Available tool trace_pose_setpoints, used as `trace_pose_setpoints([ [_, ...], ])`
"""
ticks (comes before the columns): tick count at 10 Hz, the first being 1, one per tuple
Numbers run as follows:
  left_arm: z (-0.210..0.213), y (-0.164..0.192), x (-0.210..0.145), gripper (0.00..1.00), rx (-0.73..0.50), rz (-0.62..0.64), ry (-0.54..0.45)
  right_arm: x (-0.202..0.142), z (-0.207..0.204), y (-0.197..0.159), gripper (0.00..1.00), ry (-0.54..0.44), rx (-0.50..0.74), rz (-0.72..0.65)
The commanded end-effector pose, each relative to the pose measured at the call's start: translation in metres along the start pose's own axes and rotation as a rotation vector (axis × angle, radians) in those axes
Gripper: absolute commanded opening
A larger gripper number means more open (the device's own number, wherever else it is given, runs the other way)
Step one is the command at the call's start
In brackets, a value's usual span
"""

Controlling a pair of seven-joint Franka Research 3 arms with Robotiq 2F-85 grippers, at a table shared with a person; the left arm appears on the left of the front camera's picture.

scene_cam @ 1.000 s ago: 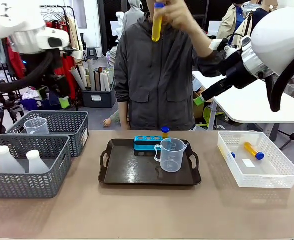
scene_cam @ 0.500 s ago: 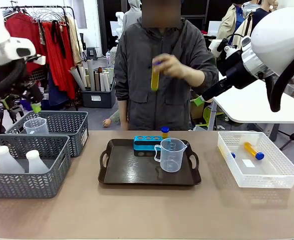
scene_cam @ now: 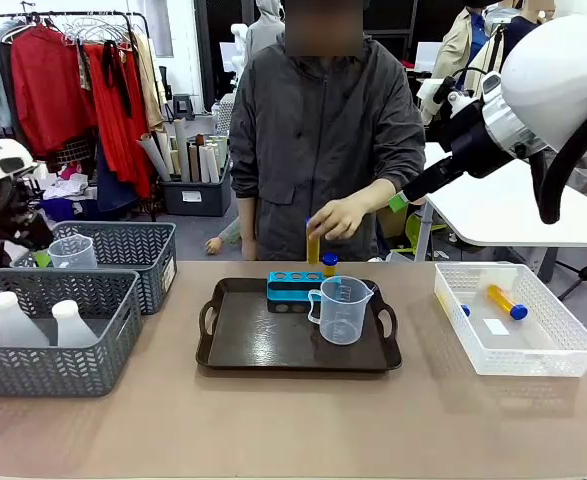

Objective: Prepare the laboratory tools.
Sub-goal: Pick up one Small flask and place it on the Handle tray.

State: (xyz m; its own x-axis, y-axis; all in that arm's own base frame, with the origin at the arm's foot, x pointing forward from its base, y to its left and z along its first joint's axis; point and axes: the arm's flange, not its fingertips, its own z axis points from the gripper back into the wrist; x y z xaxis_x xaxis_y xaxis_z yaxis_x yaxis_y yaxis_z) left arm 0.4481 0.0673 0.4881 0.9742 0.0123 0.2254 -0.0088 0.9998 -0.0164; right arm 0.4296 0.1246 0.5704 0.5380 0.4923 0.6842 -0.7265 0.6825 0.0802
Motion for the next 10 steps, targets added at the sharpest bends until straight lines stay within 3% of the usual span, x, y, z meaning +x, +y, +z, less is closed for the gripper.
trace_pose_setpoints([
  [1, -0.022, 0.023, 0.000, 1.00, -0.064, 0.042, 0.045, 0.000, 0.000, -0.001, 1.00, -0.019, 0.017, 0.001],
  [10, -0.066, 0.032, -0.005, 1.00, -0.008, 0.069, 0.158, 0.000, 0.000, -0.001, 1.00, -0.019, 0.017, 0.001],
])
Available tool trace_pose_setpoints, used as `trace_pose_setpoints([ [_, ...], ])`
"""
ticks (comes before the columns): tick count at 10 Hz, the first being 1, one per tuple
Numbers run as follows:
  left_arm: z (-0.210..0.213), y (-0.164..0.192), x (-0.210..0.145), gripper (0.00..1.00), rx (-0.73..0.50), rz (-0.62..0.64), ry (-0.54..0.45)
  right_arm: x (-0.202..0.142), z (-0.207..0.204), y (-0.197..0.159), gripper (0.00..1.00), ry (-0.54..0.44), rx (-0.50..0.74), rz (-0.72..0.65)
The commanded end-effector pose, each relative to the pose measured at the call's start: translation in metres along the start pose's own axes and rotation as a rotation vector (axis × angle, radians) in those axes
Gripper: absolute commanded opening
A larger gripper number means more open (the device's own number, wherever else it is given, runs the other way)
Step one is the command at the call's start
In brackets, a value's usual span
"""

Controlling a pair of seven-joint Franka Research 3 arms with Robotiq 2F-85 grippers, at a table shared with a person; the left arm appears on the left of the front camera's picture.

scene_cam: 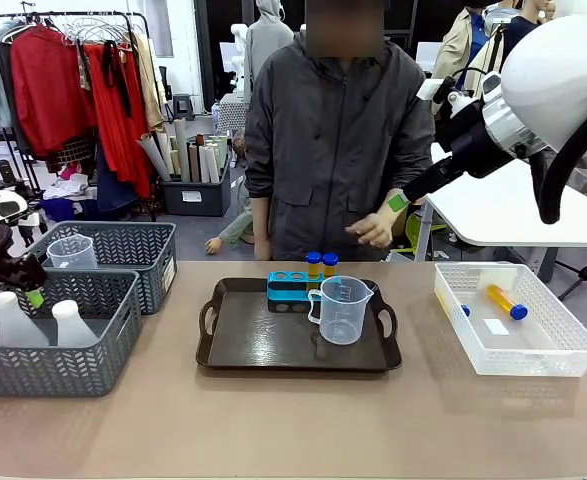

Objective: Prepare the laboratory tools.
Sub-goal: Pick up one Small flask and place it on the Handle tray.

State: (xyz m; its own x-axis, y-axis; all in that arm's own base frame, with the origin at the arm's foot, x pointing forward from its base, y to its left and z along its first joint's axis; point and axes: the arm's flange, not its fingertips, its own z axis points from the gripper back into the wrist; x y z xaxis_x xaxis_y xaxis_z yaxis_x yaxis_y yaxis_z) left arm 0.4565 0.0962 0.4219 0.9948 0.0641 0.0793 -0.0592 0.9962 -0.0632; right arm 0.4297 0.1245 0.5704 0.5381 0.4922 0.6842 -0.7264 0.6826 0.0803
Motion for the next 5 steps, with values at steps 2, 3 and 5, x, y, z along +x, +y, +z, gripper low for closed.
trace_pose_setpoints([
  [2, 0.0012, 0.0027, 0.0024, 0.81, 0.073, 0.037, 0.028, 0.0000, 0.0002, -0.0012, 1.00, -0.019, 0.017, 0.001],
  [3, 0.0022, 0.0038, 0.0021, 0.62, 0.077, 0.041, 0.029, 0.0000, 0.0002, -0.0012, 1.00, -0.019, 0.017, 0.001],
  [5, 0.0025, 0.0037, 0.0030, 0.24, 0.082, 0.041, 0.023, 0.0000, 0.0002, -0.0012, 1.00, -0.019, 0.017, 0.001],
])
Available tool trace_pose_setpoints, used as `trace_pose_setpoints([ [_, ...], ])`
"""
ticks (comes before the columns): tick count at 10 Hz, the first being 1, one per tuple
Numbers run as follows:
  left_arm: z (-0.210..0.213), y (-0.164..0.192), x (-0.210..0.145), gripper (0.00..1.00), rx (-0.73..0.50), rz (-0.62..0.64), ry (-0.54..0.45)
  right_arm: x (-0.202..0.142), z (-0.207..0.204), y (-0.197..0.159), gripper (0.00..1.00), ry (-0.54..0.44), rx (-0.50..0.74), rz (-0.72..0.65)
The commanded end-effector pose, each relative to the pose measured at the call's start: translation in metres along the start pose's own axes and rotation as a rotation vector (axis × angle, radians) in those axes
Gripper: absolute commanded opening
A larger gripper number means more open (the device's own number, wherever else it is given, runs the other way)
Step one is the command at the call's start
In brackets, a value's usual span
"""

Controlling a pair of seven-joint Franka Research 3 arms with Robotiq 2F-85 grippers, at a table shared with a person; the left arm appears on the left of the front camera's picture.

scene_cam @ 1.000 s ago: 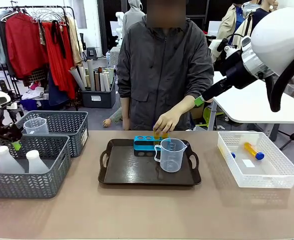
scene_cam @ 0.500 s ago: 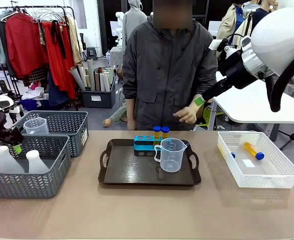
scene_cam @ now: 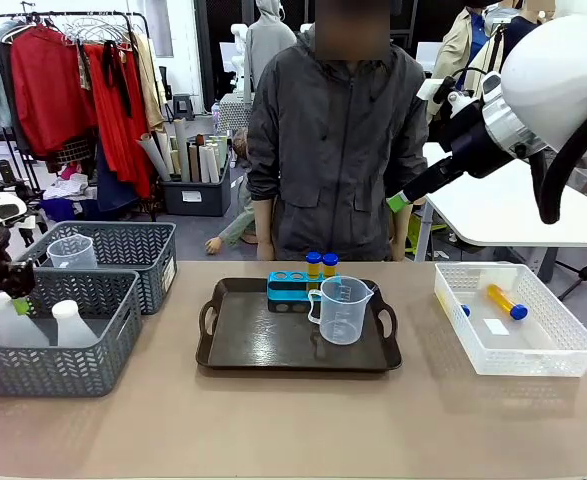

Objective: Prepare the laboratory tools.
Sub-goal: Pick up one Small flask and place it on the Handle tray.

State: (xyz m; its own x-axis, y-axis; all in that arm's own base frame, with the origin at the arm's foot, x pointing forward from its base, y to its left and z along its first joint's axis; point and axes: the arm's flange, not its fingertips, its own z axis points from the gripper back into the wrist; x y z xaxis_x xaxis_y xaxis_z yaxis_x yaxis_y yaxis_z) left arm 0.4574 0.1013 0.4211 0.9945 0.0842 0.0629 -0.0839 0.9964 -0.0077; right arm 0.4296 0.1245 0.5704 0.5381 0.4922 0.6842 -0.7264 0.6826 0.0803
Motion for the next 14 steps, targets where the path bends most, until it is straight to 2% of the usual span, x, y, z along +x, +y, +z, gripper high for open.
trace_pose_setpoints([
  [1, 0.003, -0.001, 0.002, 0.05, 0.027, 0.020, 0.008, 0.000, 0.000, -0.001, 1.00, -0.019, 0.017, 0.001],
  [2, 0.003, 0.000, 0.002, 0.00, 0.028, 0.020, 0.008, 0.000, 0.000, -0.001, 1.00, -0.019, 0.017, 0.001],
  [7, 0.020, -0.008, 0.001, 0.00, 0.054, 0.002, -0.019, 0.000, 0.000, -0.001, 1.00, -0.019, 0.017, 0.001],
  [10, 0.079, -0.027, -0.009, 0.00, 0.130, -0.010, -0.009, 0.000, 0.000, -0.001, 1.00, -0.019, 0.017, 0.001],
  [14, 0.171, -0.046, -0.042, 0.00, 0.180, -0.008, -0.077, 0.000, 0.000, -0.001, 1.00, -0.019, 0.017, 0.001],
])
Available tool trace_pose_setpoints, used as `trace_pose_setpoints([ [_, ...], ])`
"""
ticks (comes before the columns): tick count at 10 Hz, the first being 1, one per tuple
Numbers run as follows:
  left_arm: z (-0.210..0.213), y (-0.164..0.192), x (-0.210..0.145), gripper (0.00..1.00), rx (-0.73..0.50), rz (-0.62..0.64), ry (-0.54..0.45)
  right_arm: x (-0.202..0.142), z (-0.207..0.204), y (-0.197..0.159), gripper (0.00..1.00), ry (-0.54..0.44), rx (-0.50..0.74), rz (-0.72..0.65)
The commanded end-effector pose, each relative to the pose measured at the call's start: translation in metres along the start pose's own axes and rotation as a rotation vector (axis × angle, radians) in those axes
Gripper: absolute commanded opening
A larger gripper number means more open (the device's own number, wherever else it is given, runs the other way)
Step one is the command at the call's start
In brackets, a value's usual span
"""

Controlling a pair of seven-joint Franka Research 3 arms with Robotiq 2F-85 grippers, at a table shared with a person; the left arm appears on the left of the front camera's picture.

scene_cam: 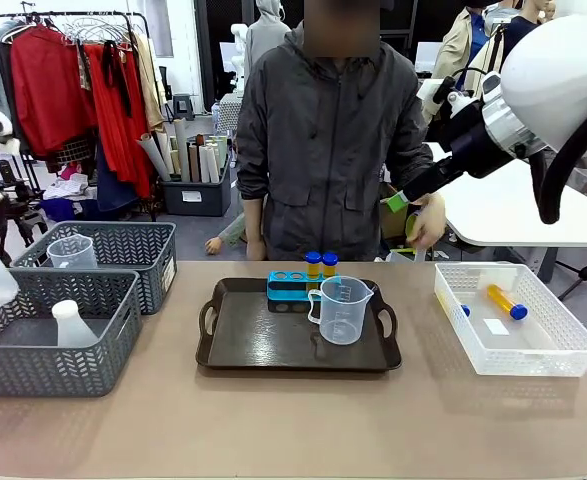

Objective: Prepare the laboratory tools.
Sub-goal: Pick up one Small flask and place it on the Handle tray.

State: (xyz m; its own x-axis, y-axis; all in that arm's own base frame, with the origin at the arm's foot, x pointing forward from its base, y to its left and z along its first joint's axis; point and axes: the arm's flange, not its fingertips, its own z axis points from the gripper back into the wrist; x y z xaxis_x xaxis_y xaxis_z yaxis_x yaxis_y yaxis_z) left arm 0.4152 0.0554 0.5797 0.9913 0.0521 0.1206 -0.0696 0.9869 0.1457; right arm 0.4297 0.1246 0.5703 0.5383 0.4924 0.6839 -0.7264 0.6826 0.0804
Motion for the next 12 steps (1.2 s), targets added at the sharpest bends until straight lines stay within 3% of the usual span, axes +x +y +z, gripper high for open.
trace_pose_setpoints([
  [1, 0.028, -0.006, -0.011, 0.00, 0.030, -0.001, -0.031, 0.000, 0.000, -0.001, 1.00, -0.019, 0.017, 0.001],
  [3, 0.055, -0.016, -0.024, 0.00, 0.000, -0.061, -0.055, 0.000, 0.000, -0.001, 1.00, -0.019, 0.017, 0.001],
  [4, 0.039, -0.006, -0.016, 0.00, 0.007, -0.013, -0.038, 0.000, 0.000, -0.001, 1.00, -0.019, 0.017, 0.001],
  [9, 0.039, -0.009, -0.016, 0.00, 0.000, -0.024, -0.025, 0.000, 0.000, -0.001, 1.00, -0.019, 0.017, 0.001],
  [12, 0.105, -0.031, -0.021, 0.00, 0.052, -0.120, -0.158, 0.000, 0.000, -0.001, 1.00, -0.019, 0.017, 0.001],
])
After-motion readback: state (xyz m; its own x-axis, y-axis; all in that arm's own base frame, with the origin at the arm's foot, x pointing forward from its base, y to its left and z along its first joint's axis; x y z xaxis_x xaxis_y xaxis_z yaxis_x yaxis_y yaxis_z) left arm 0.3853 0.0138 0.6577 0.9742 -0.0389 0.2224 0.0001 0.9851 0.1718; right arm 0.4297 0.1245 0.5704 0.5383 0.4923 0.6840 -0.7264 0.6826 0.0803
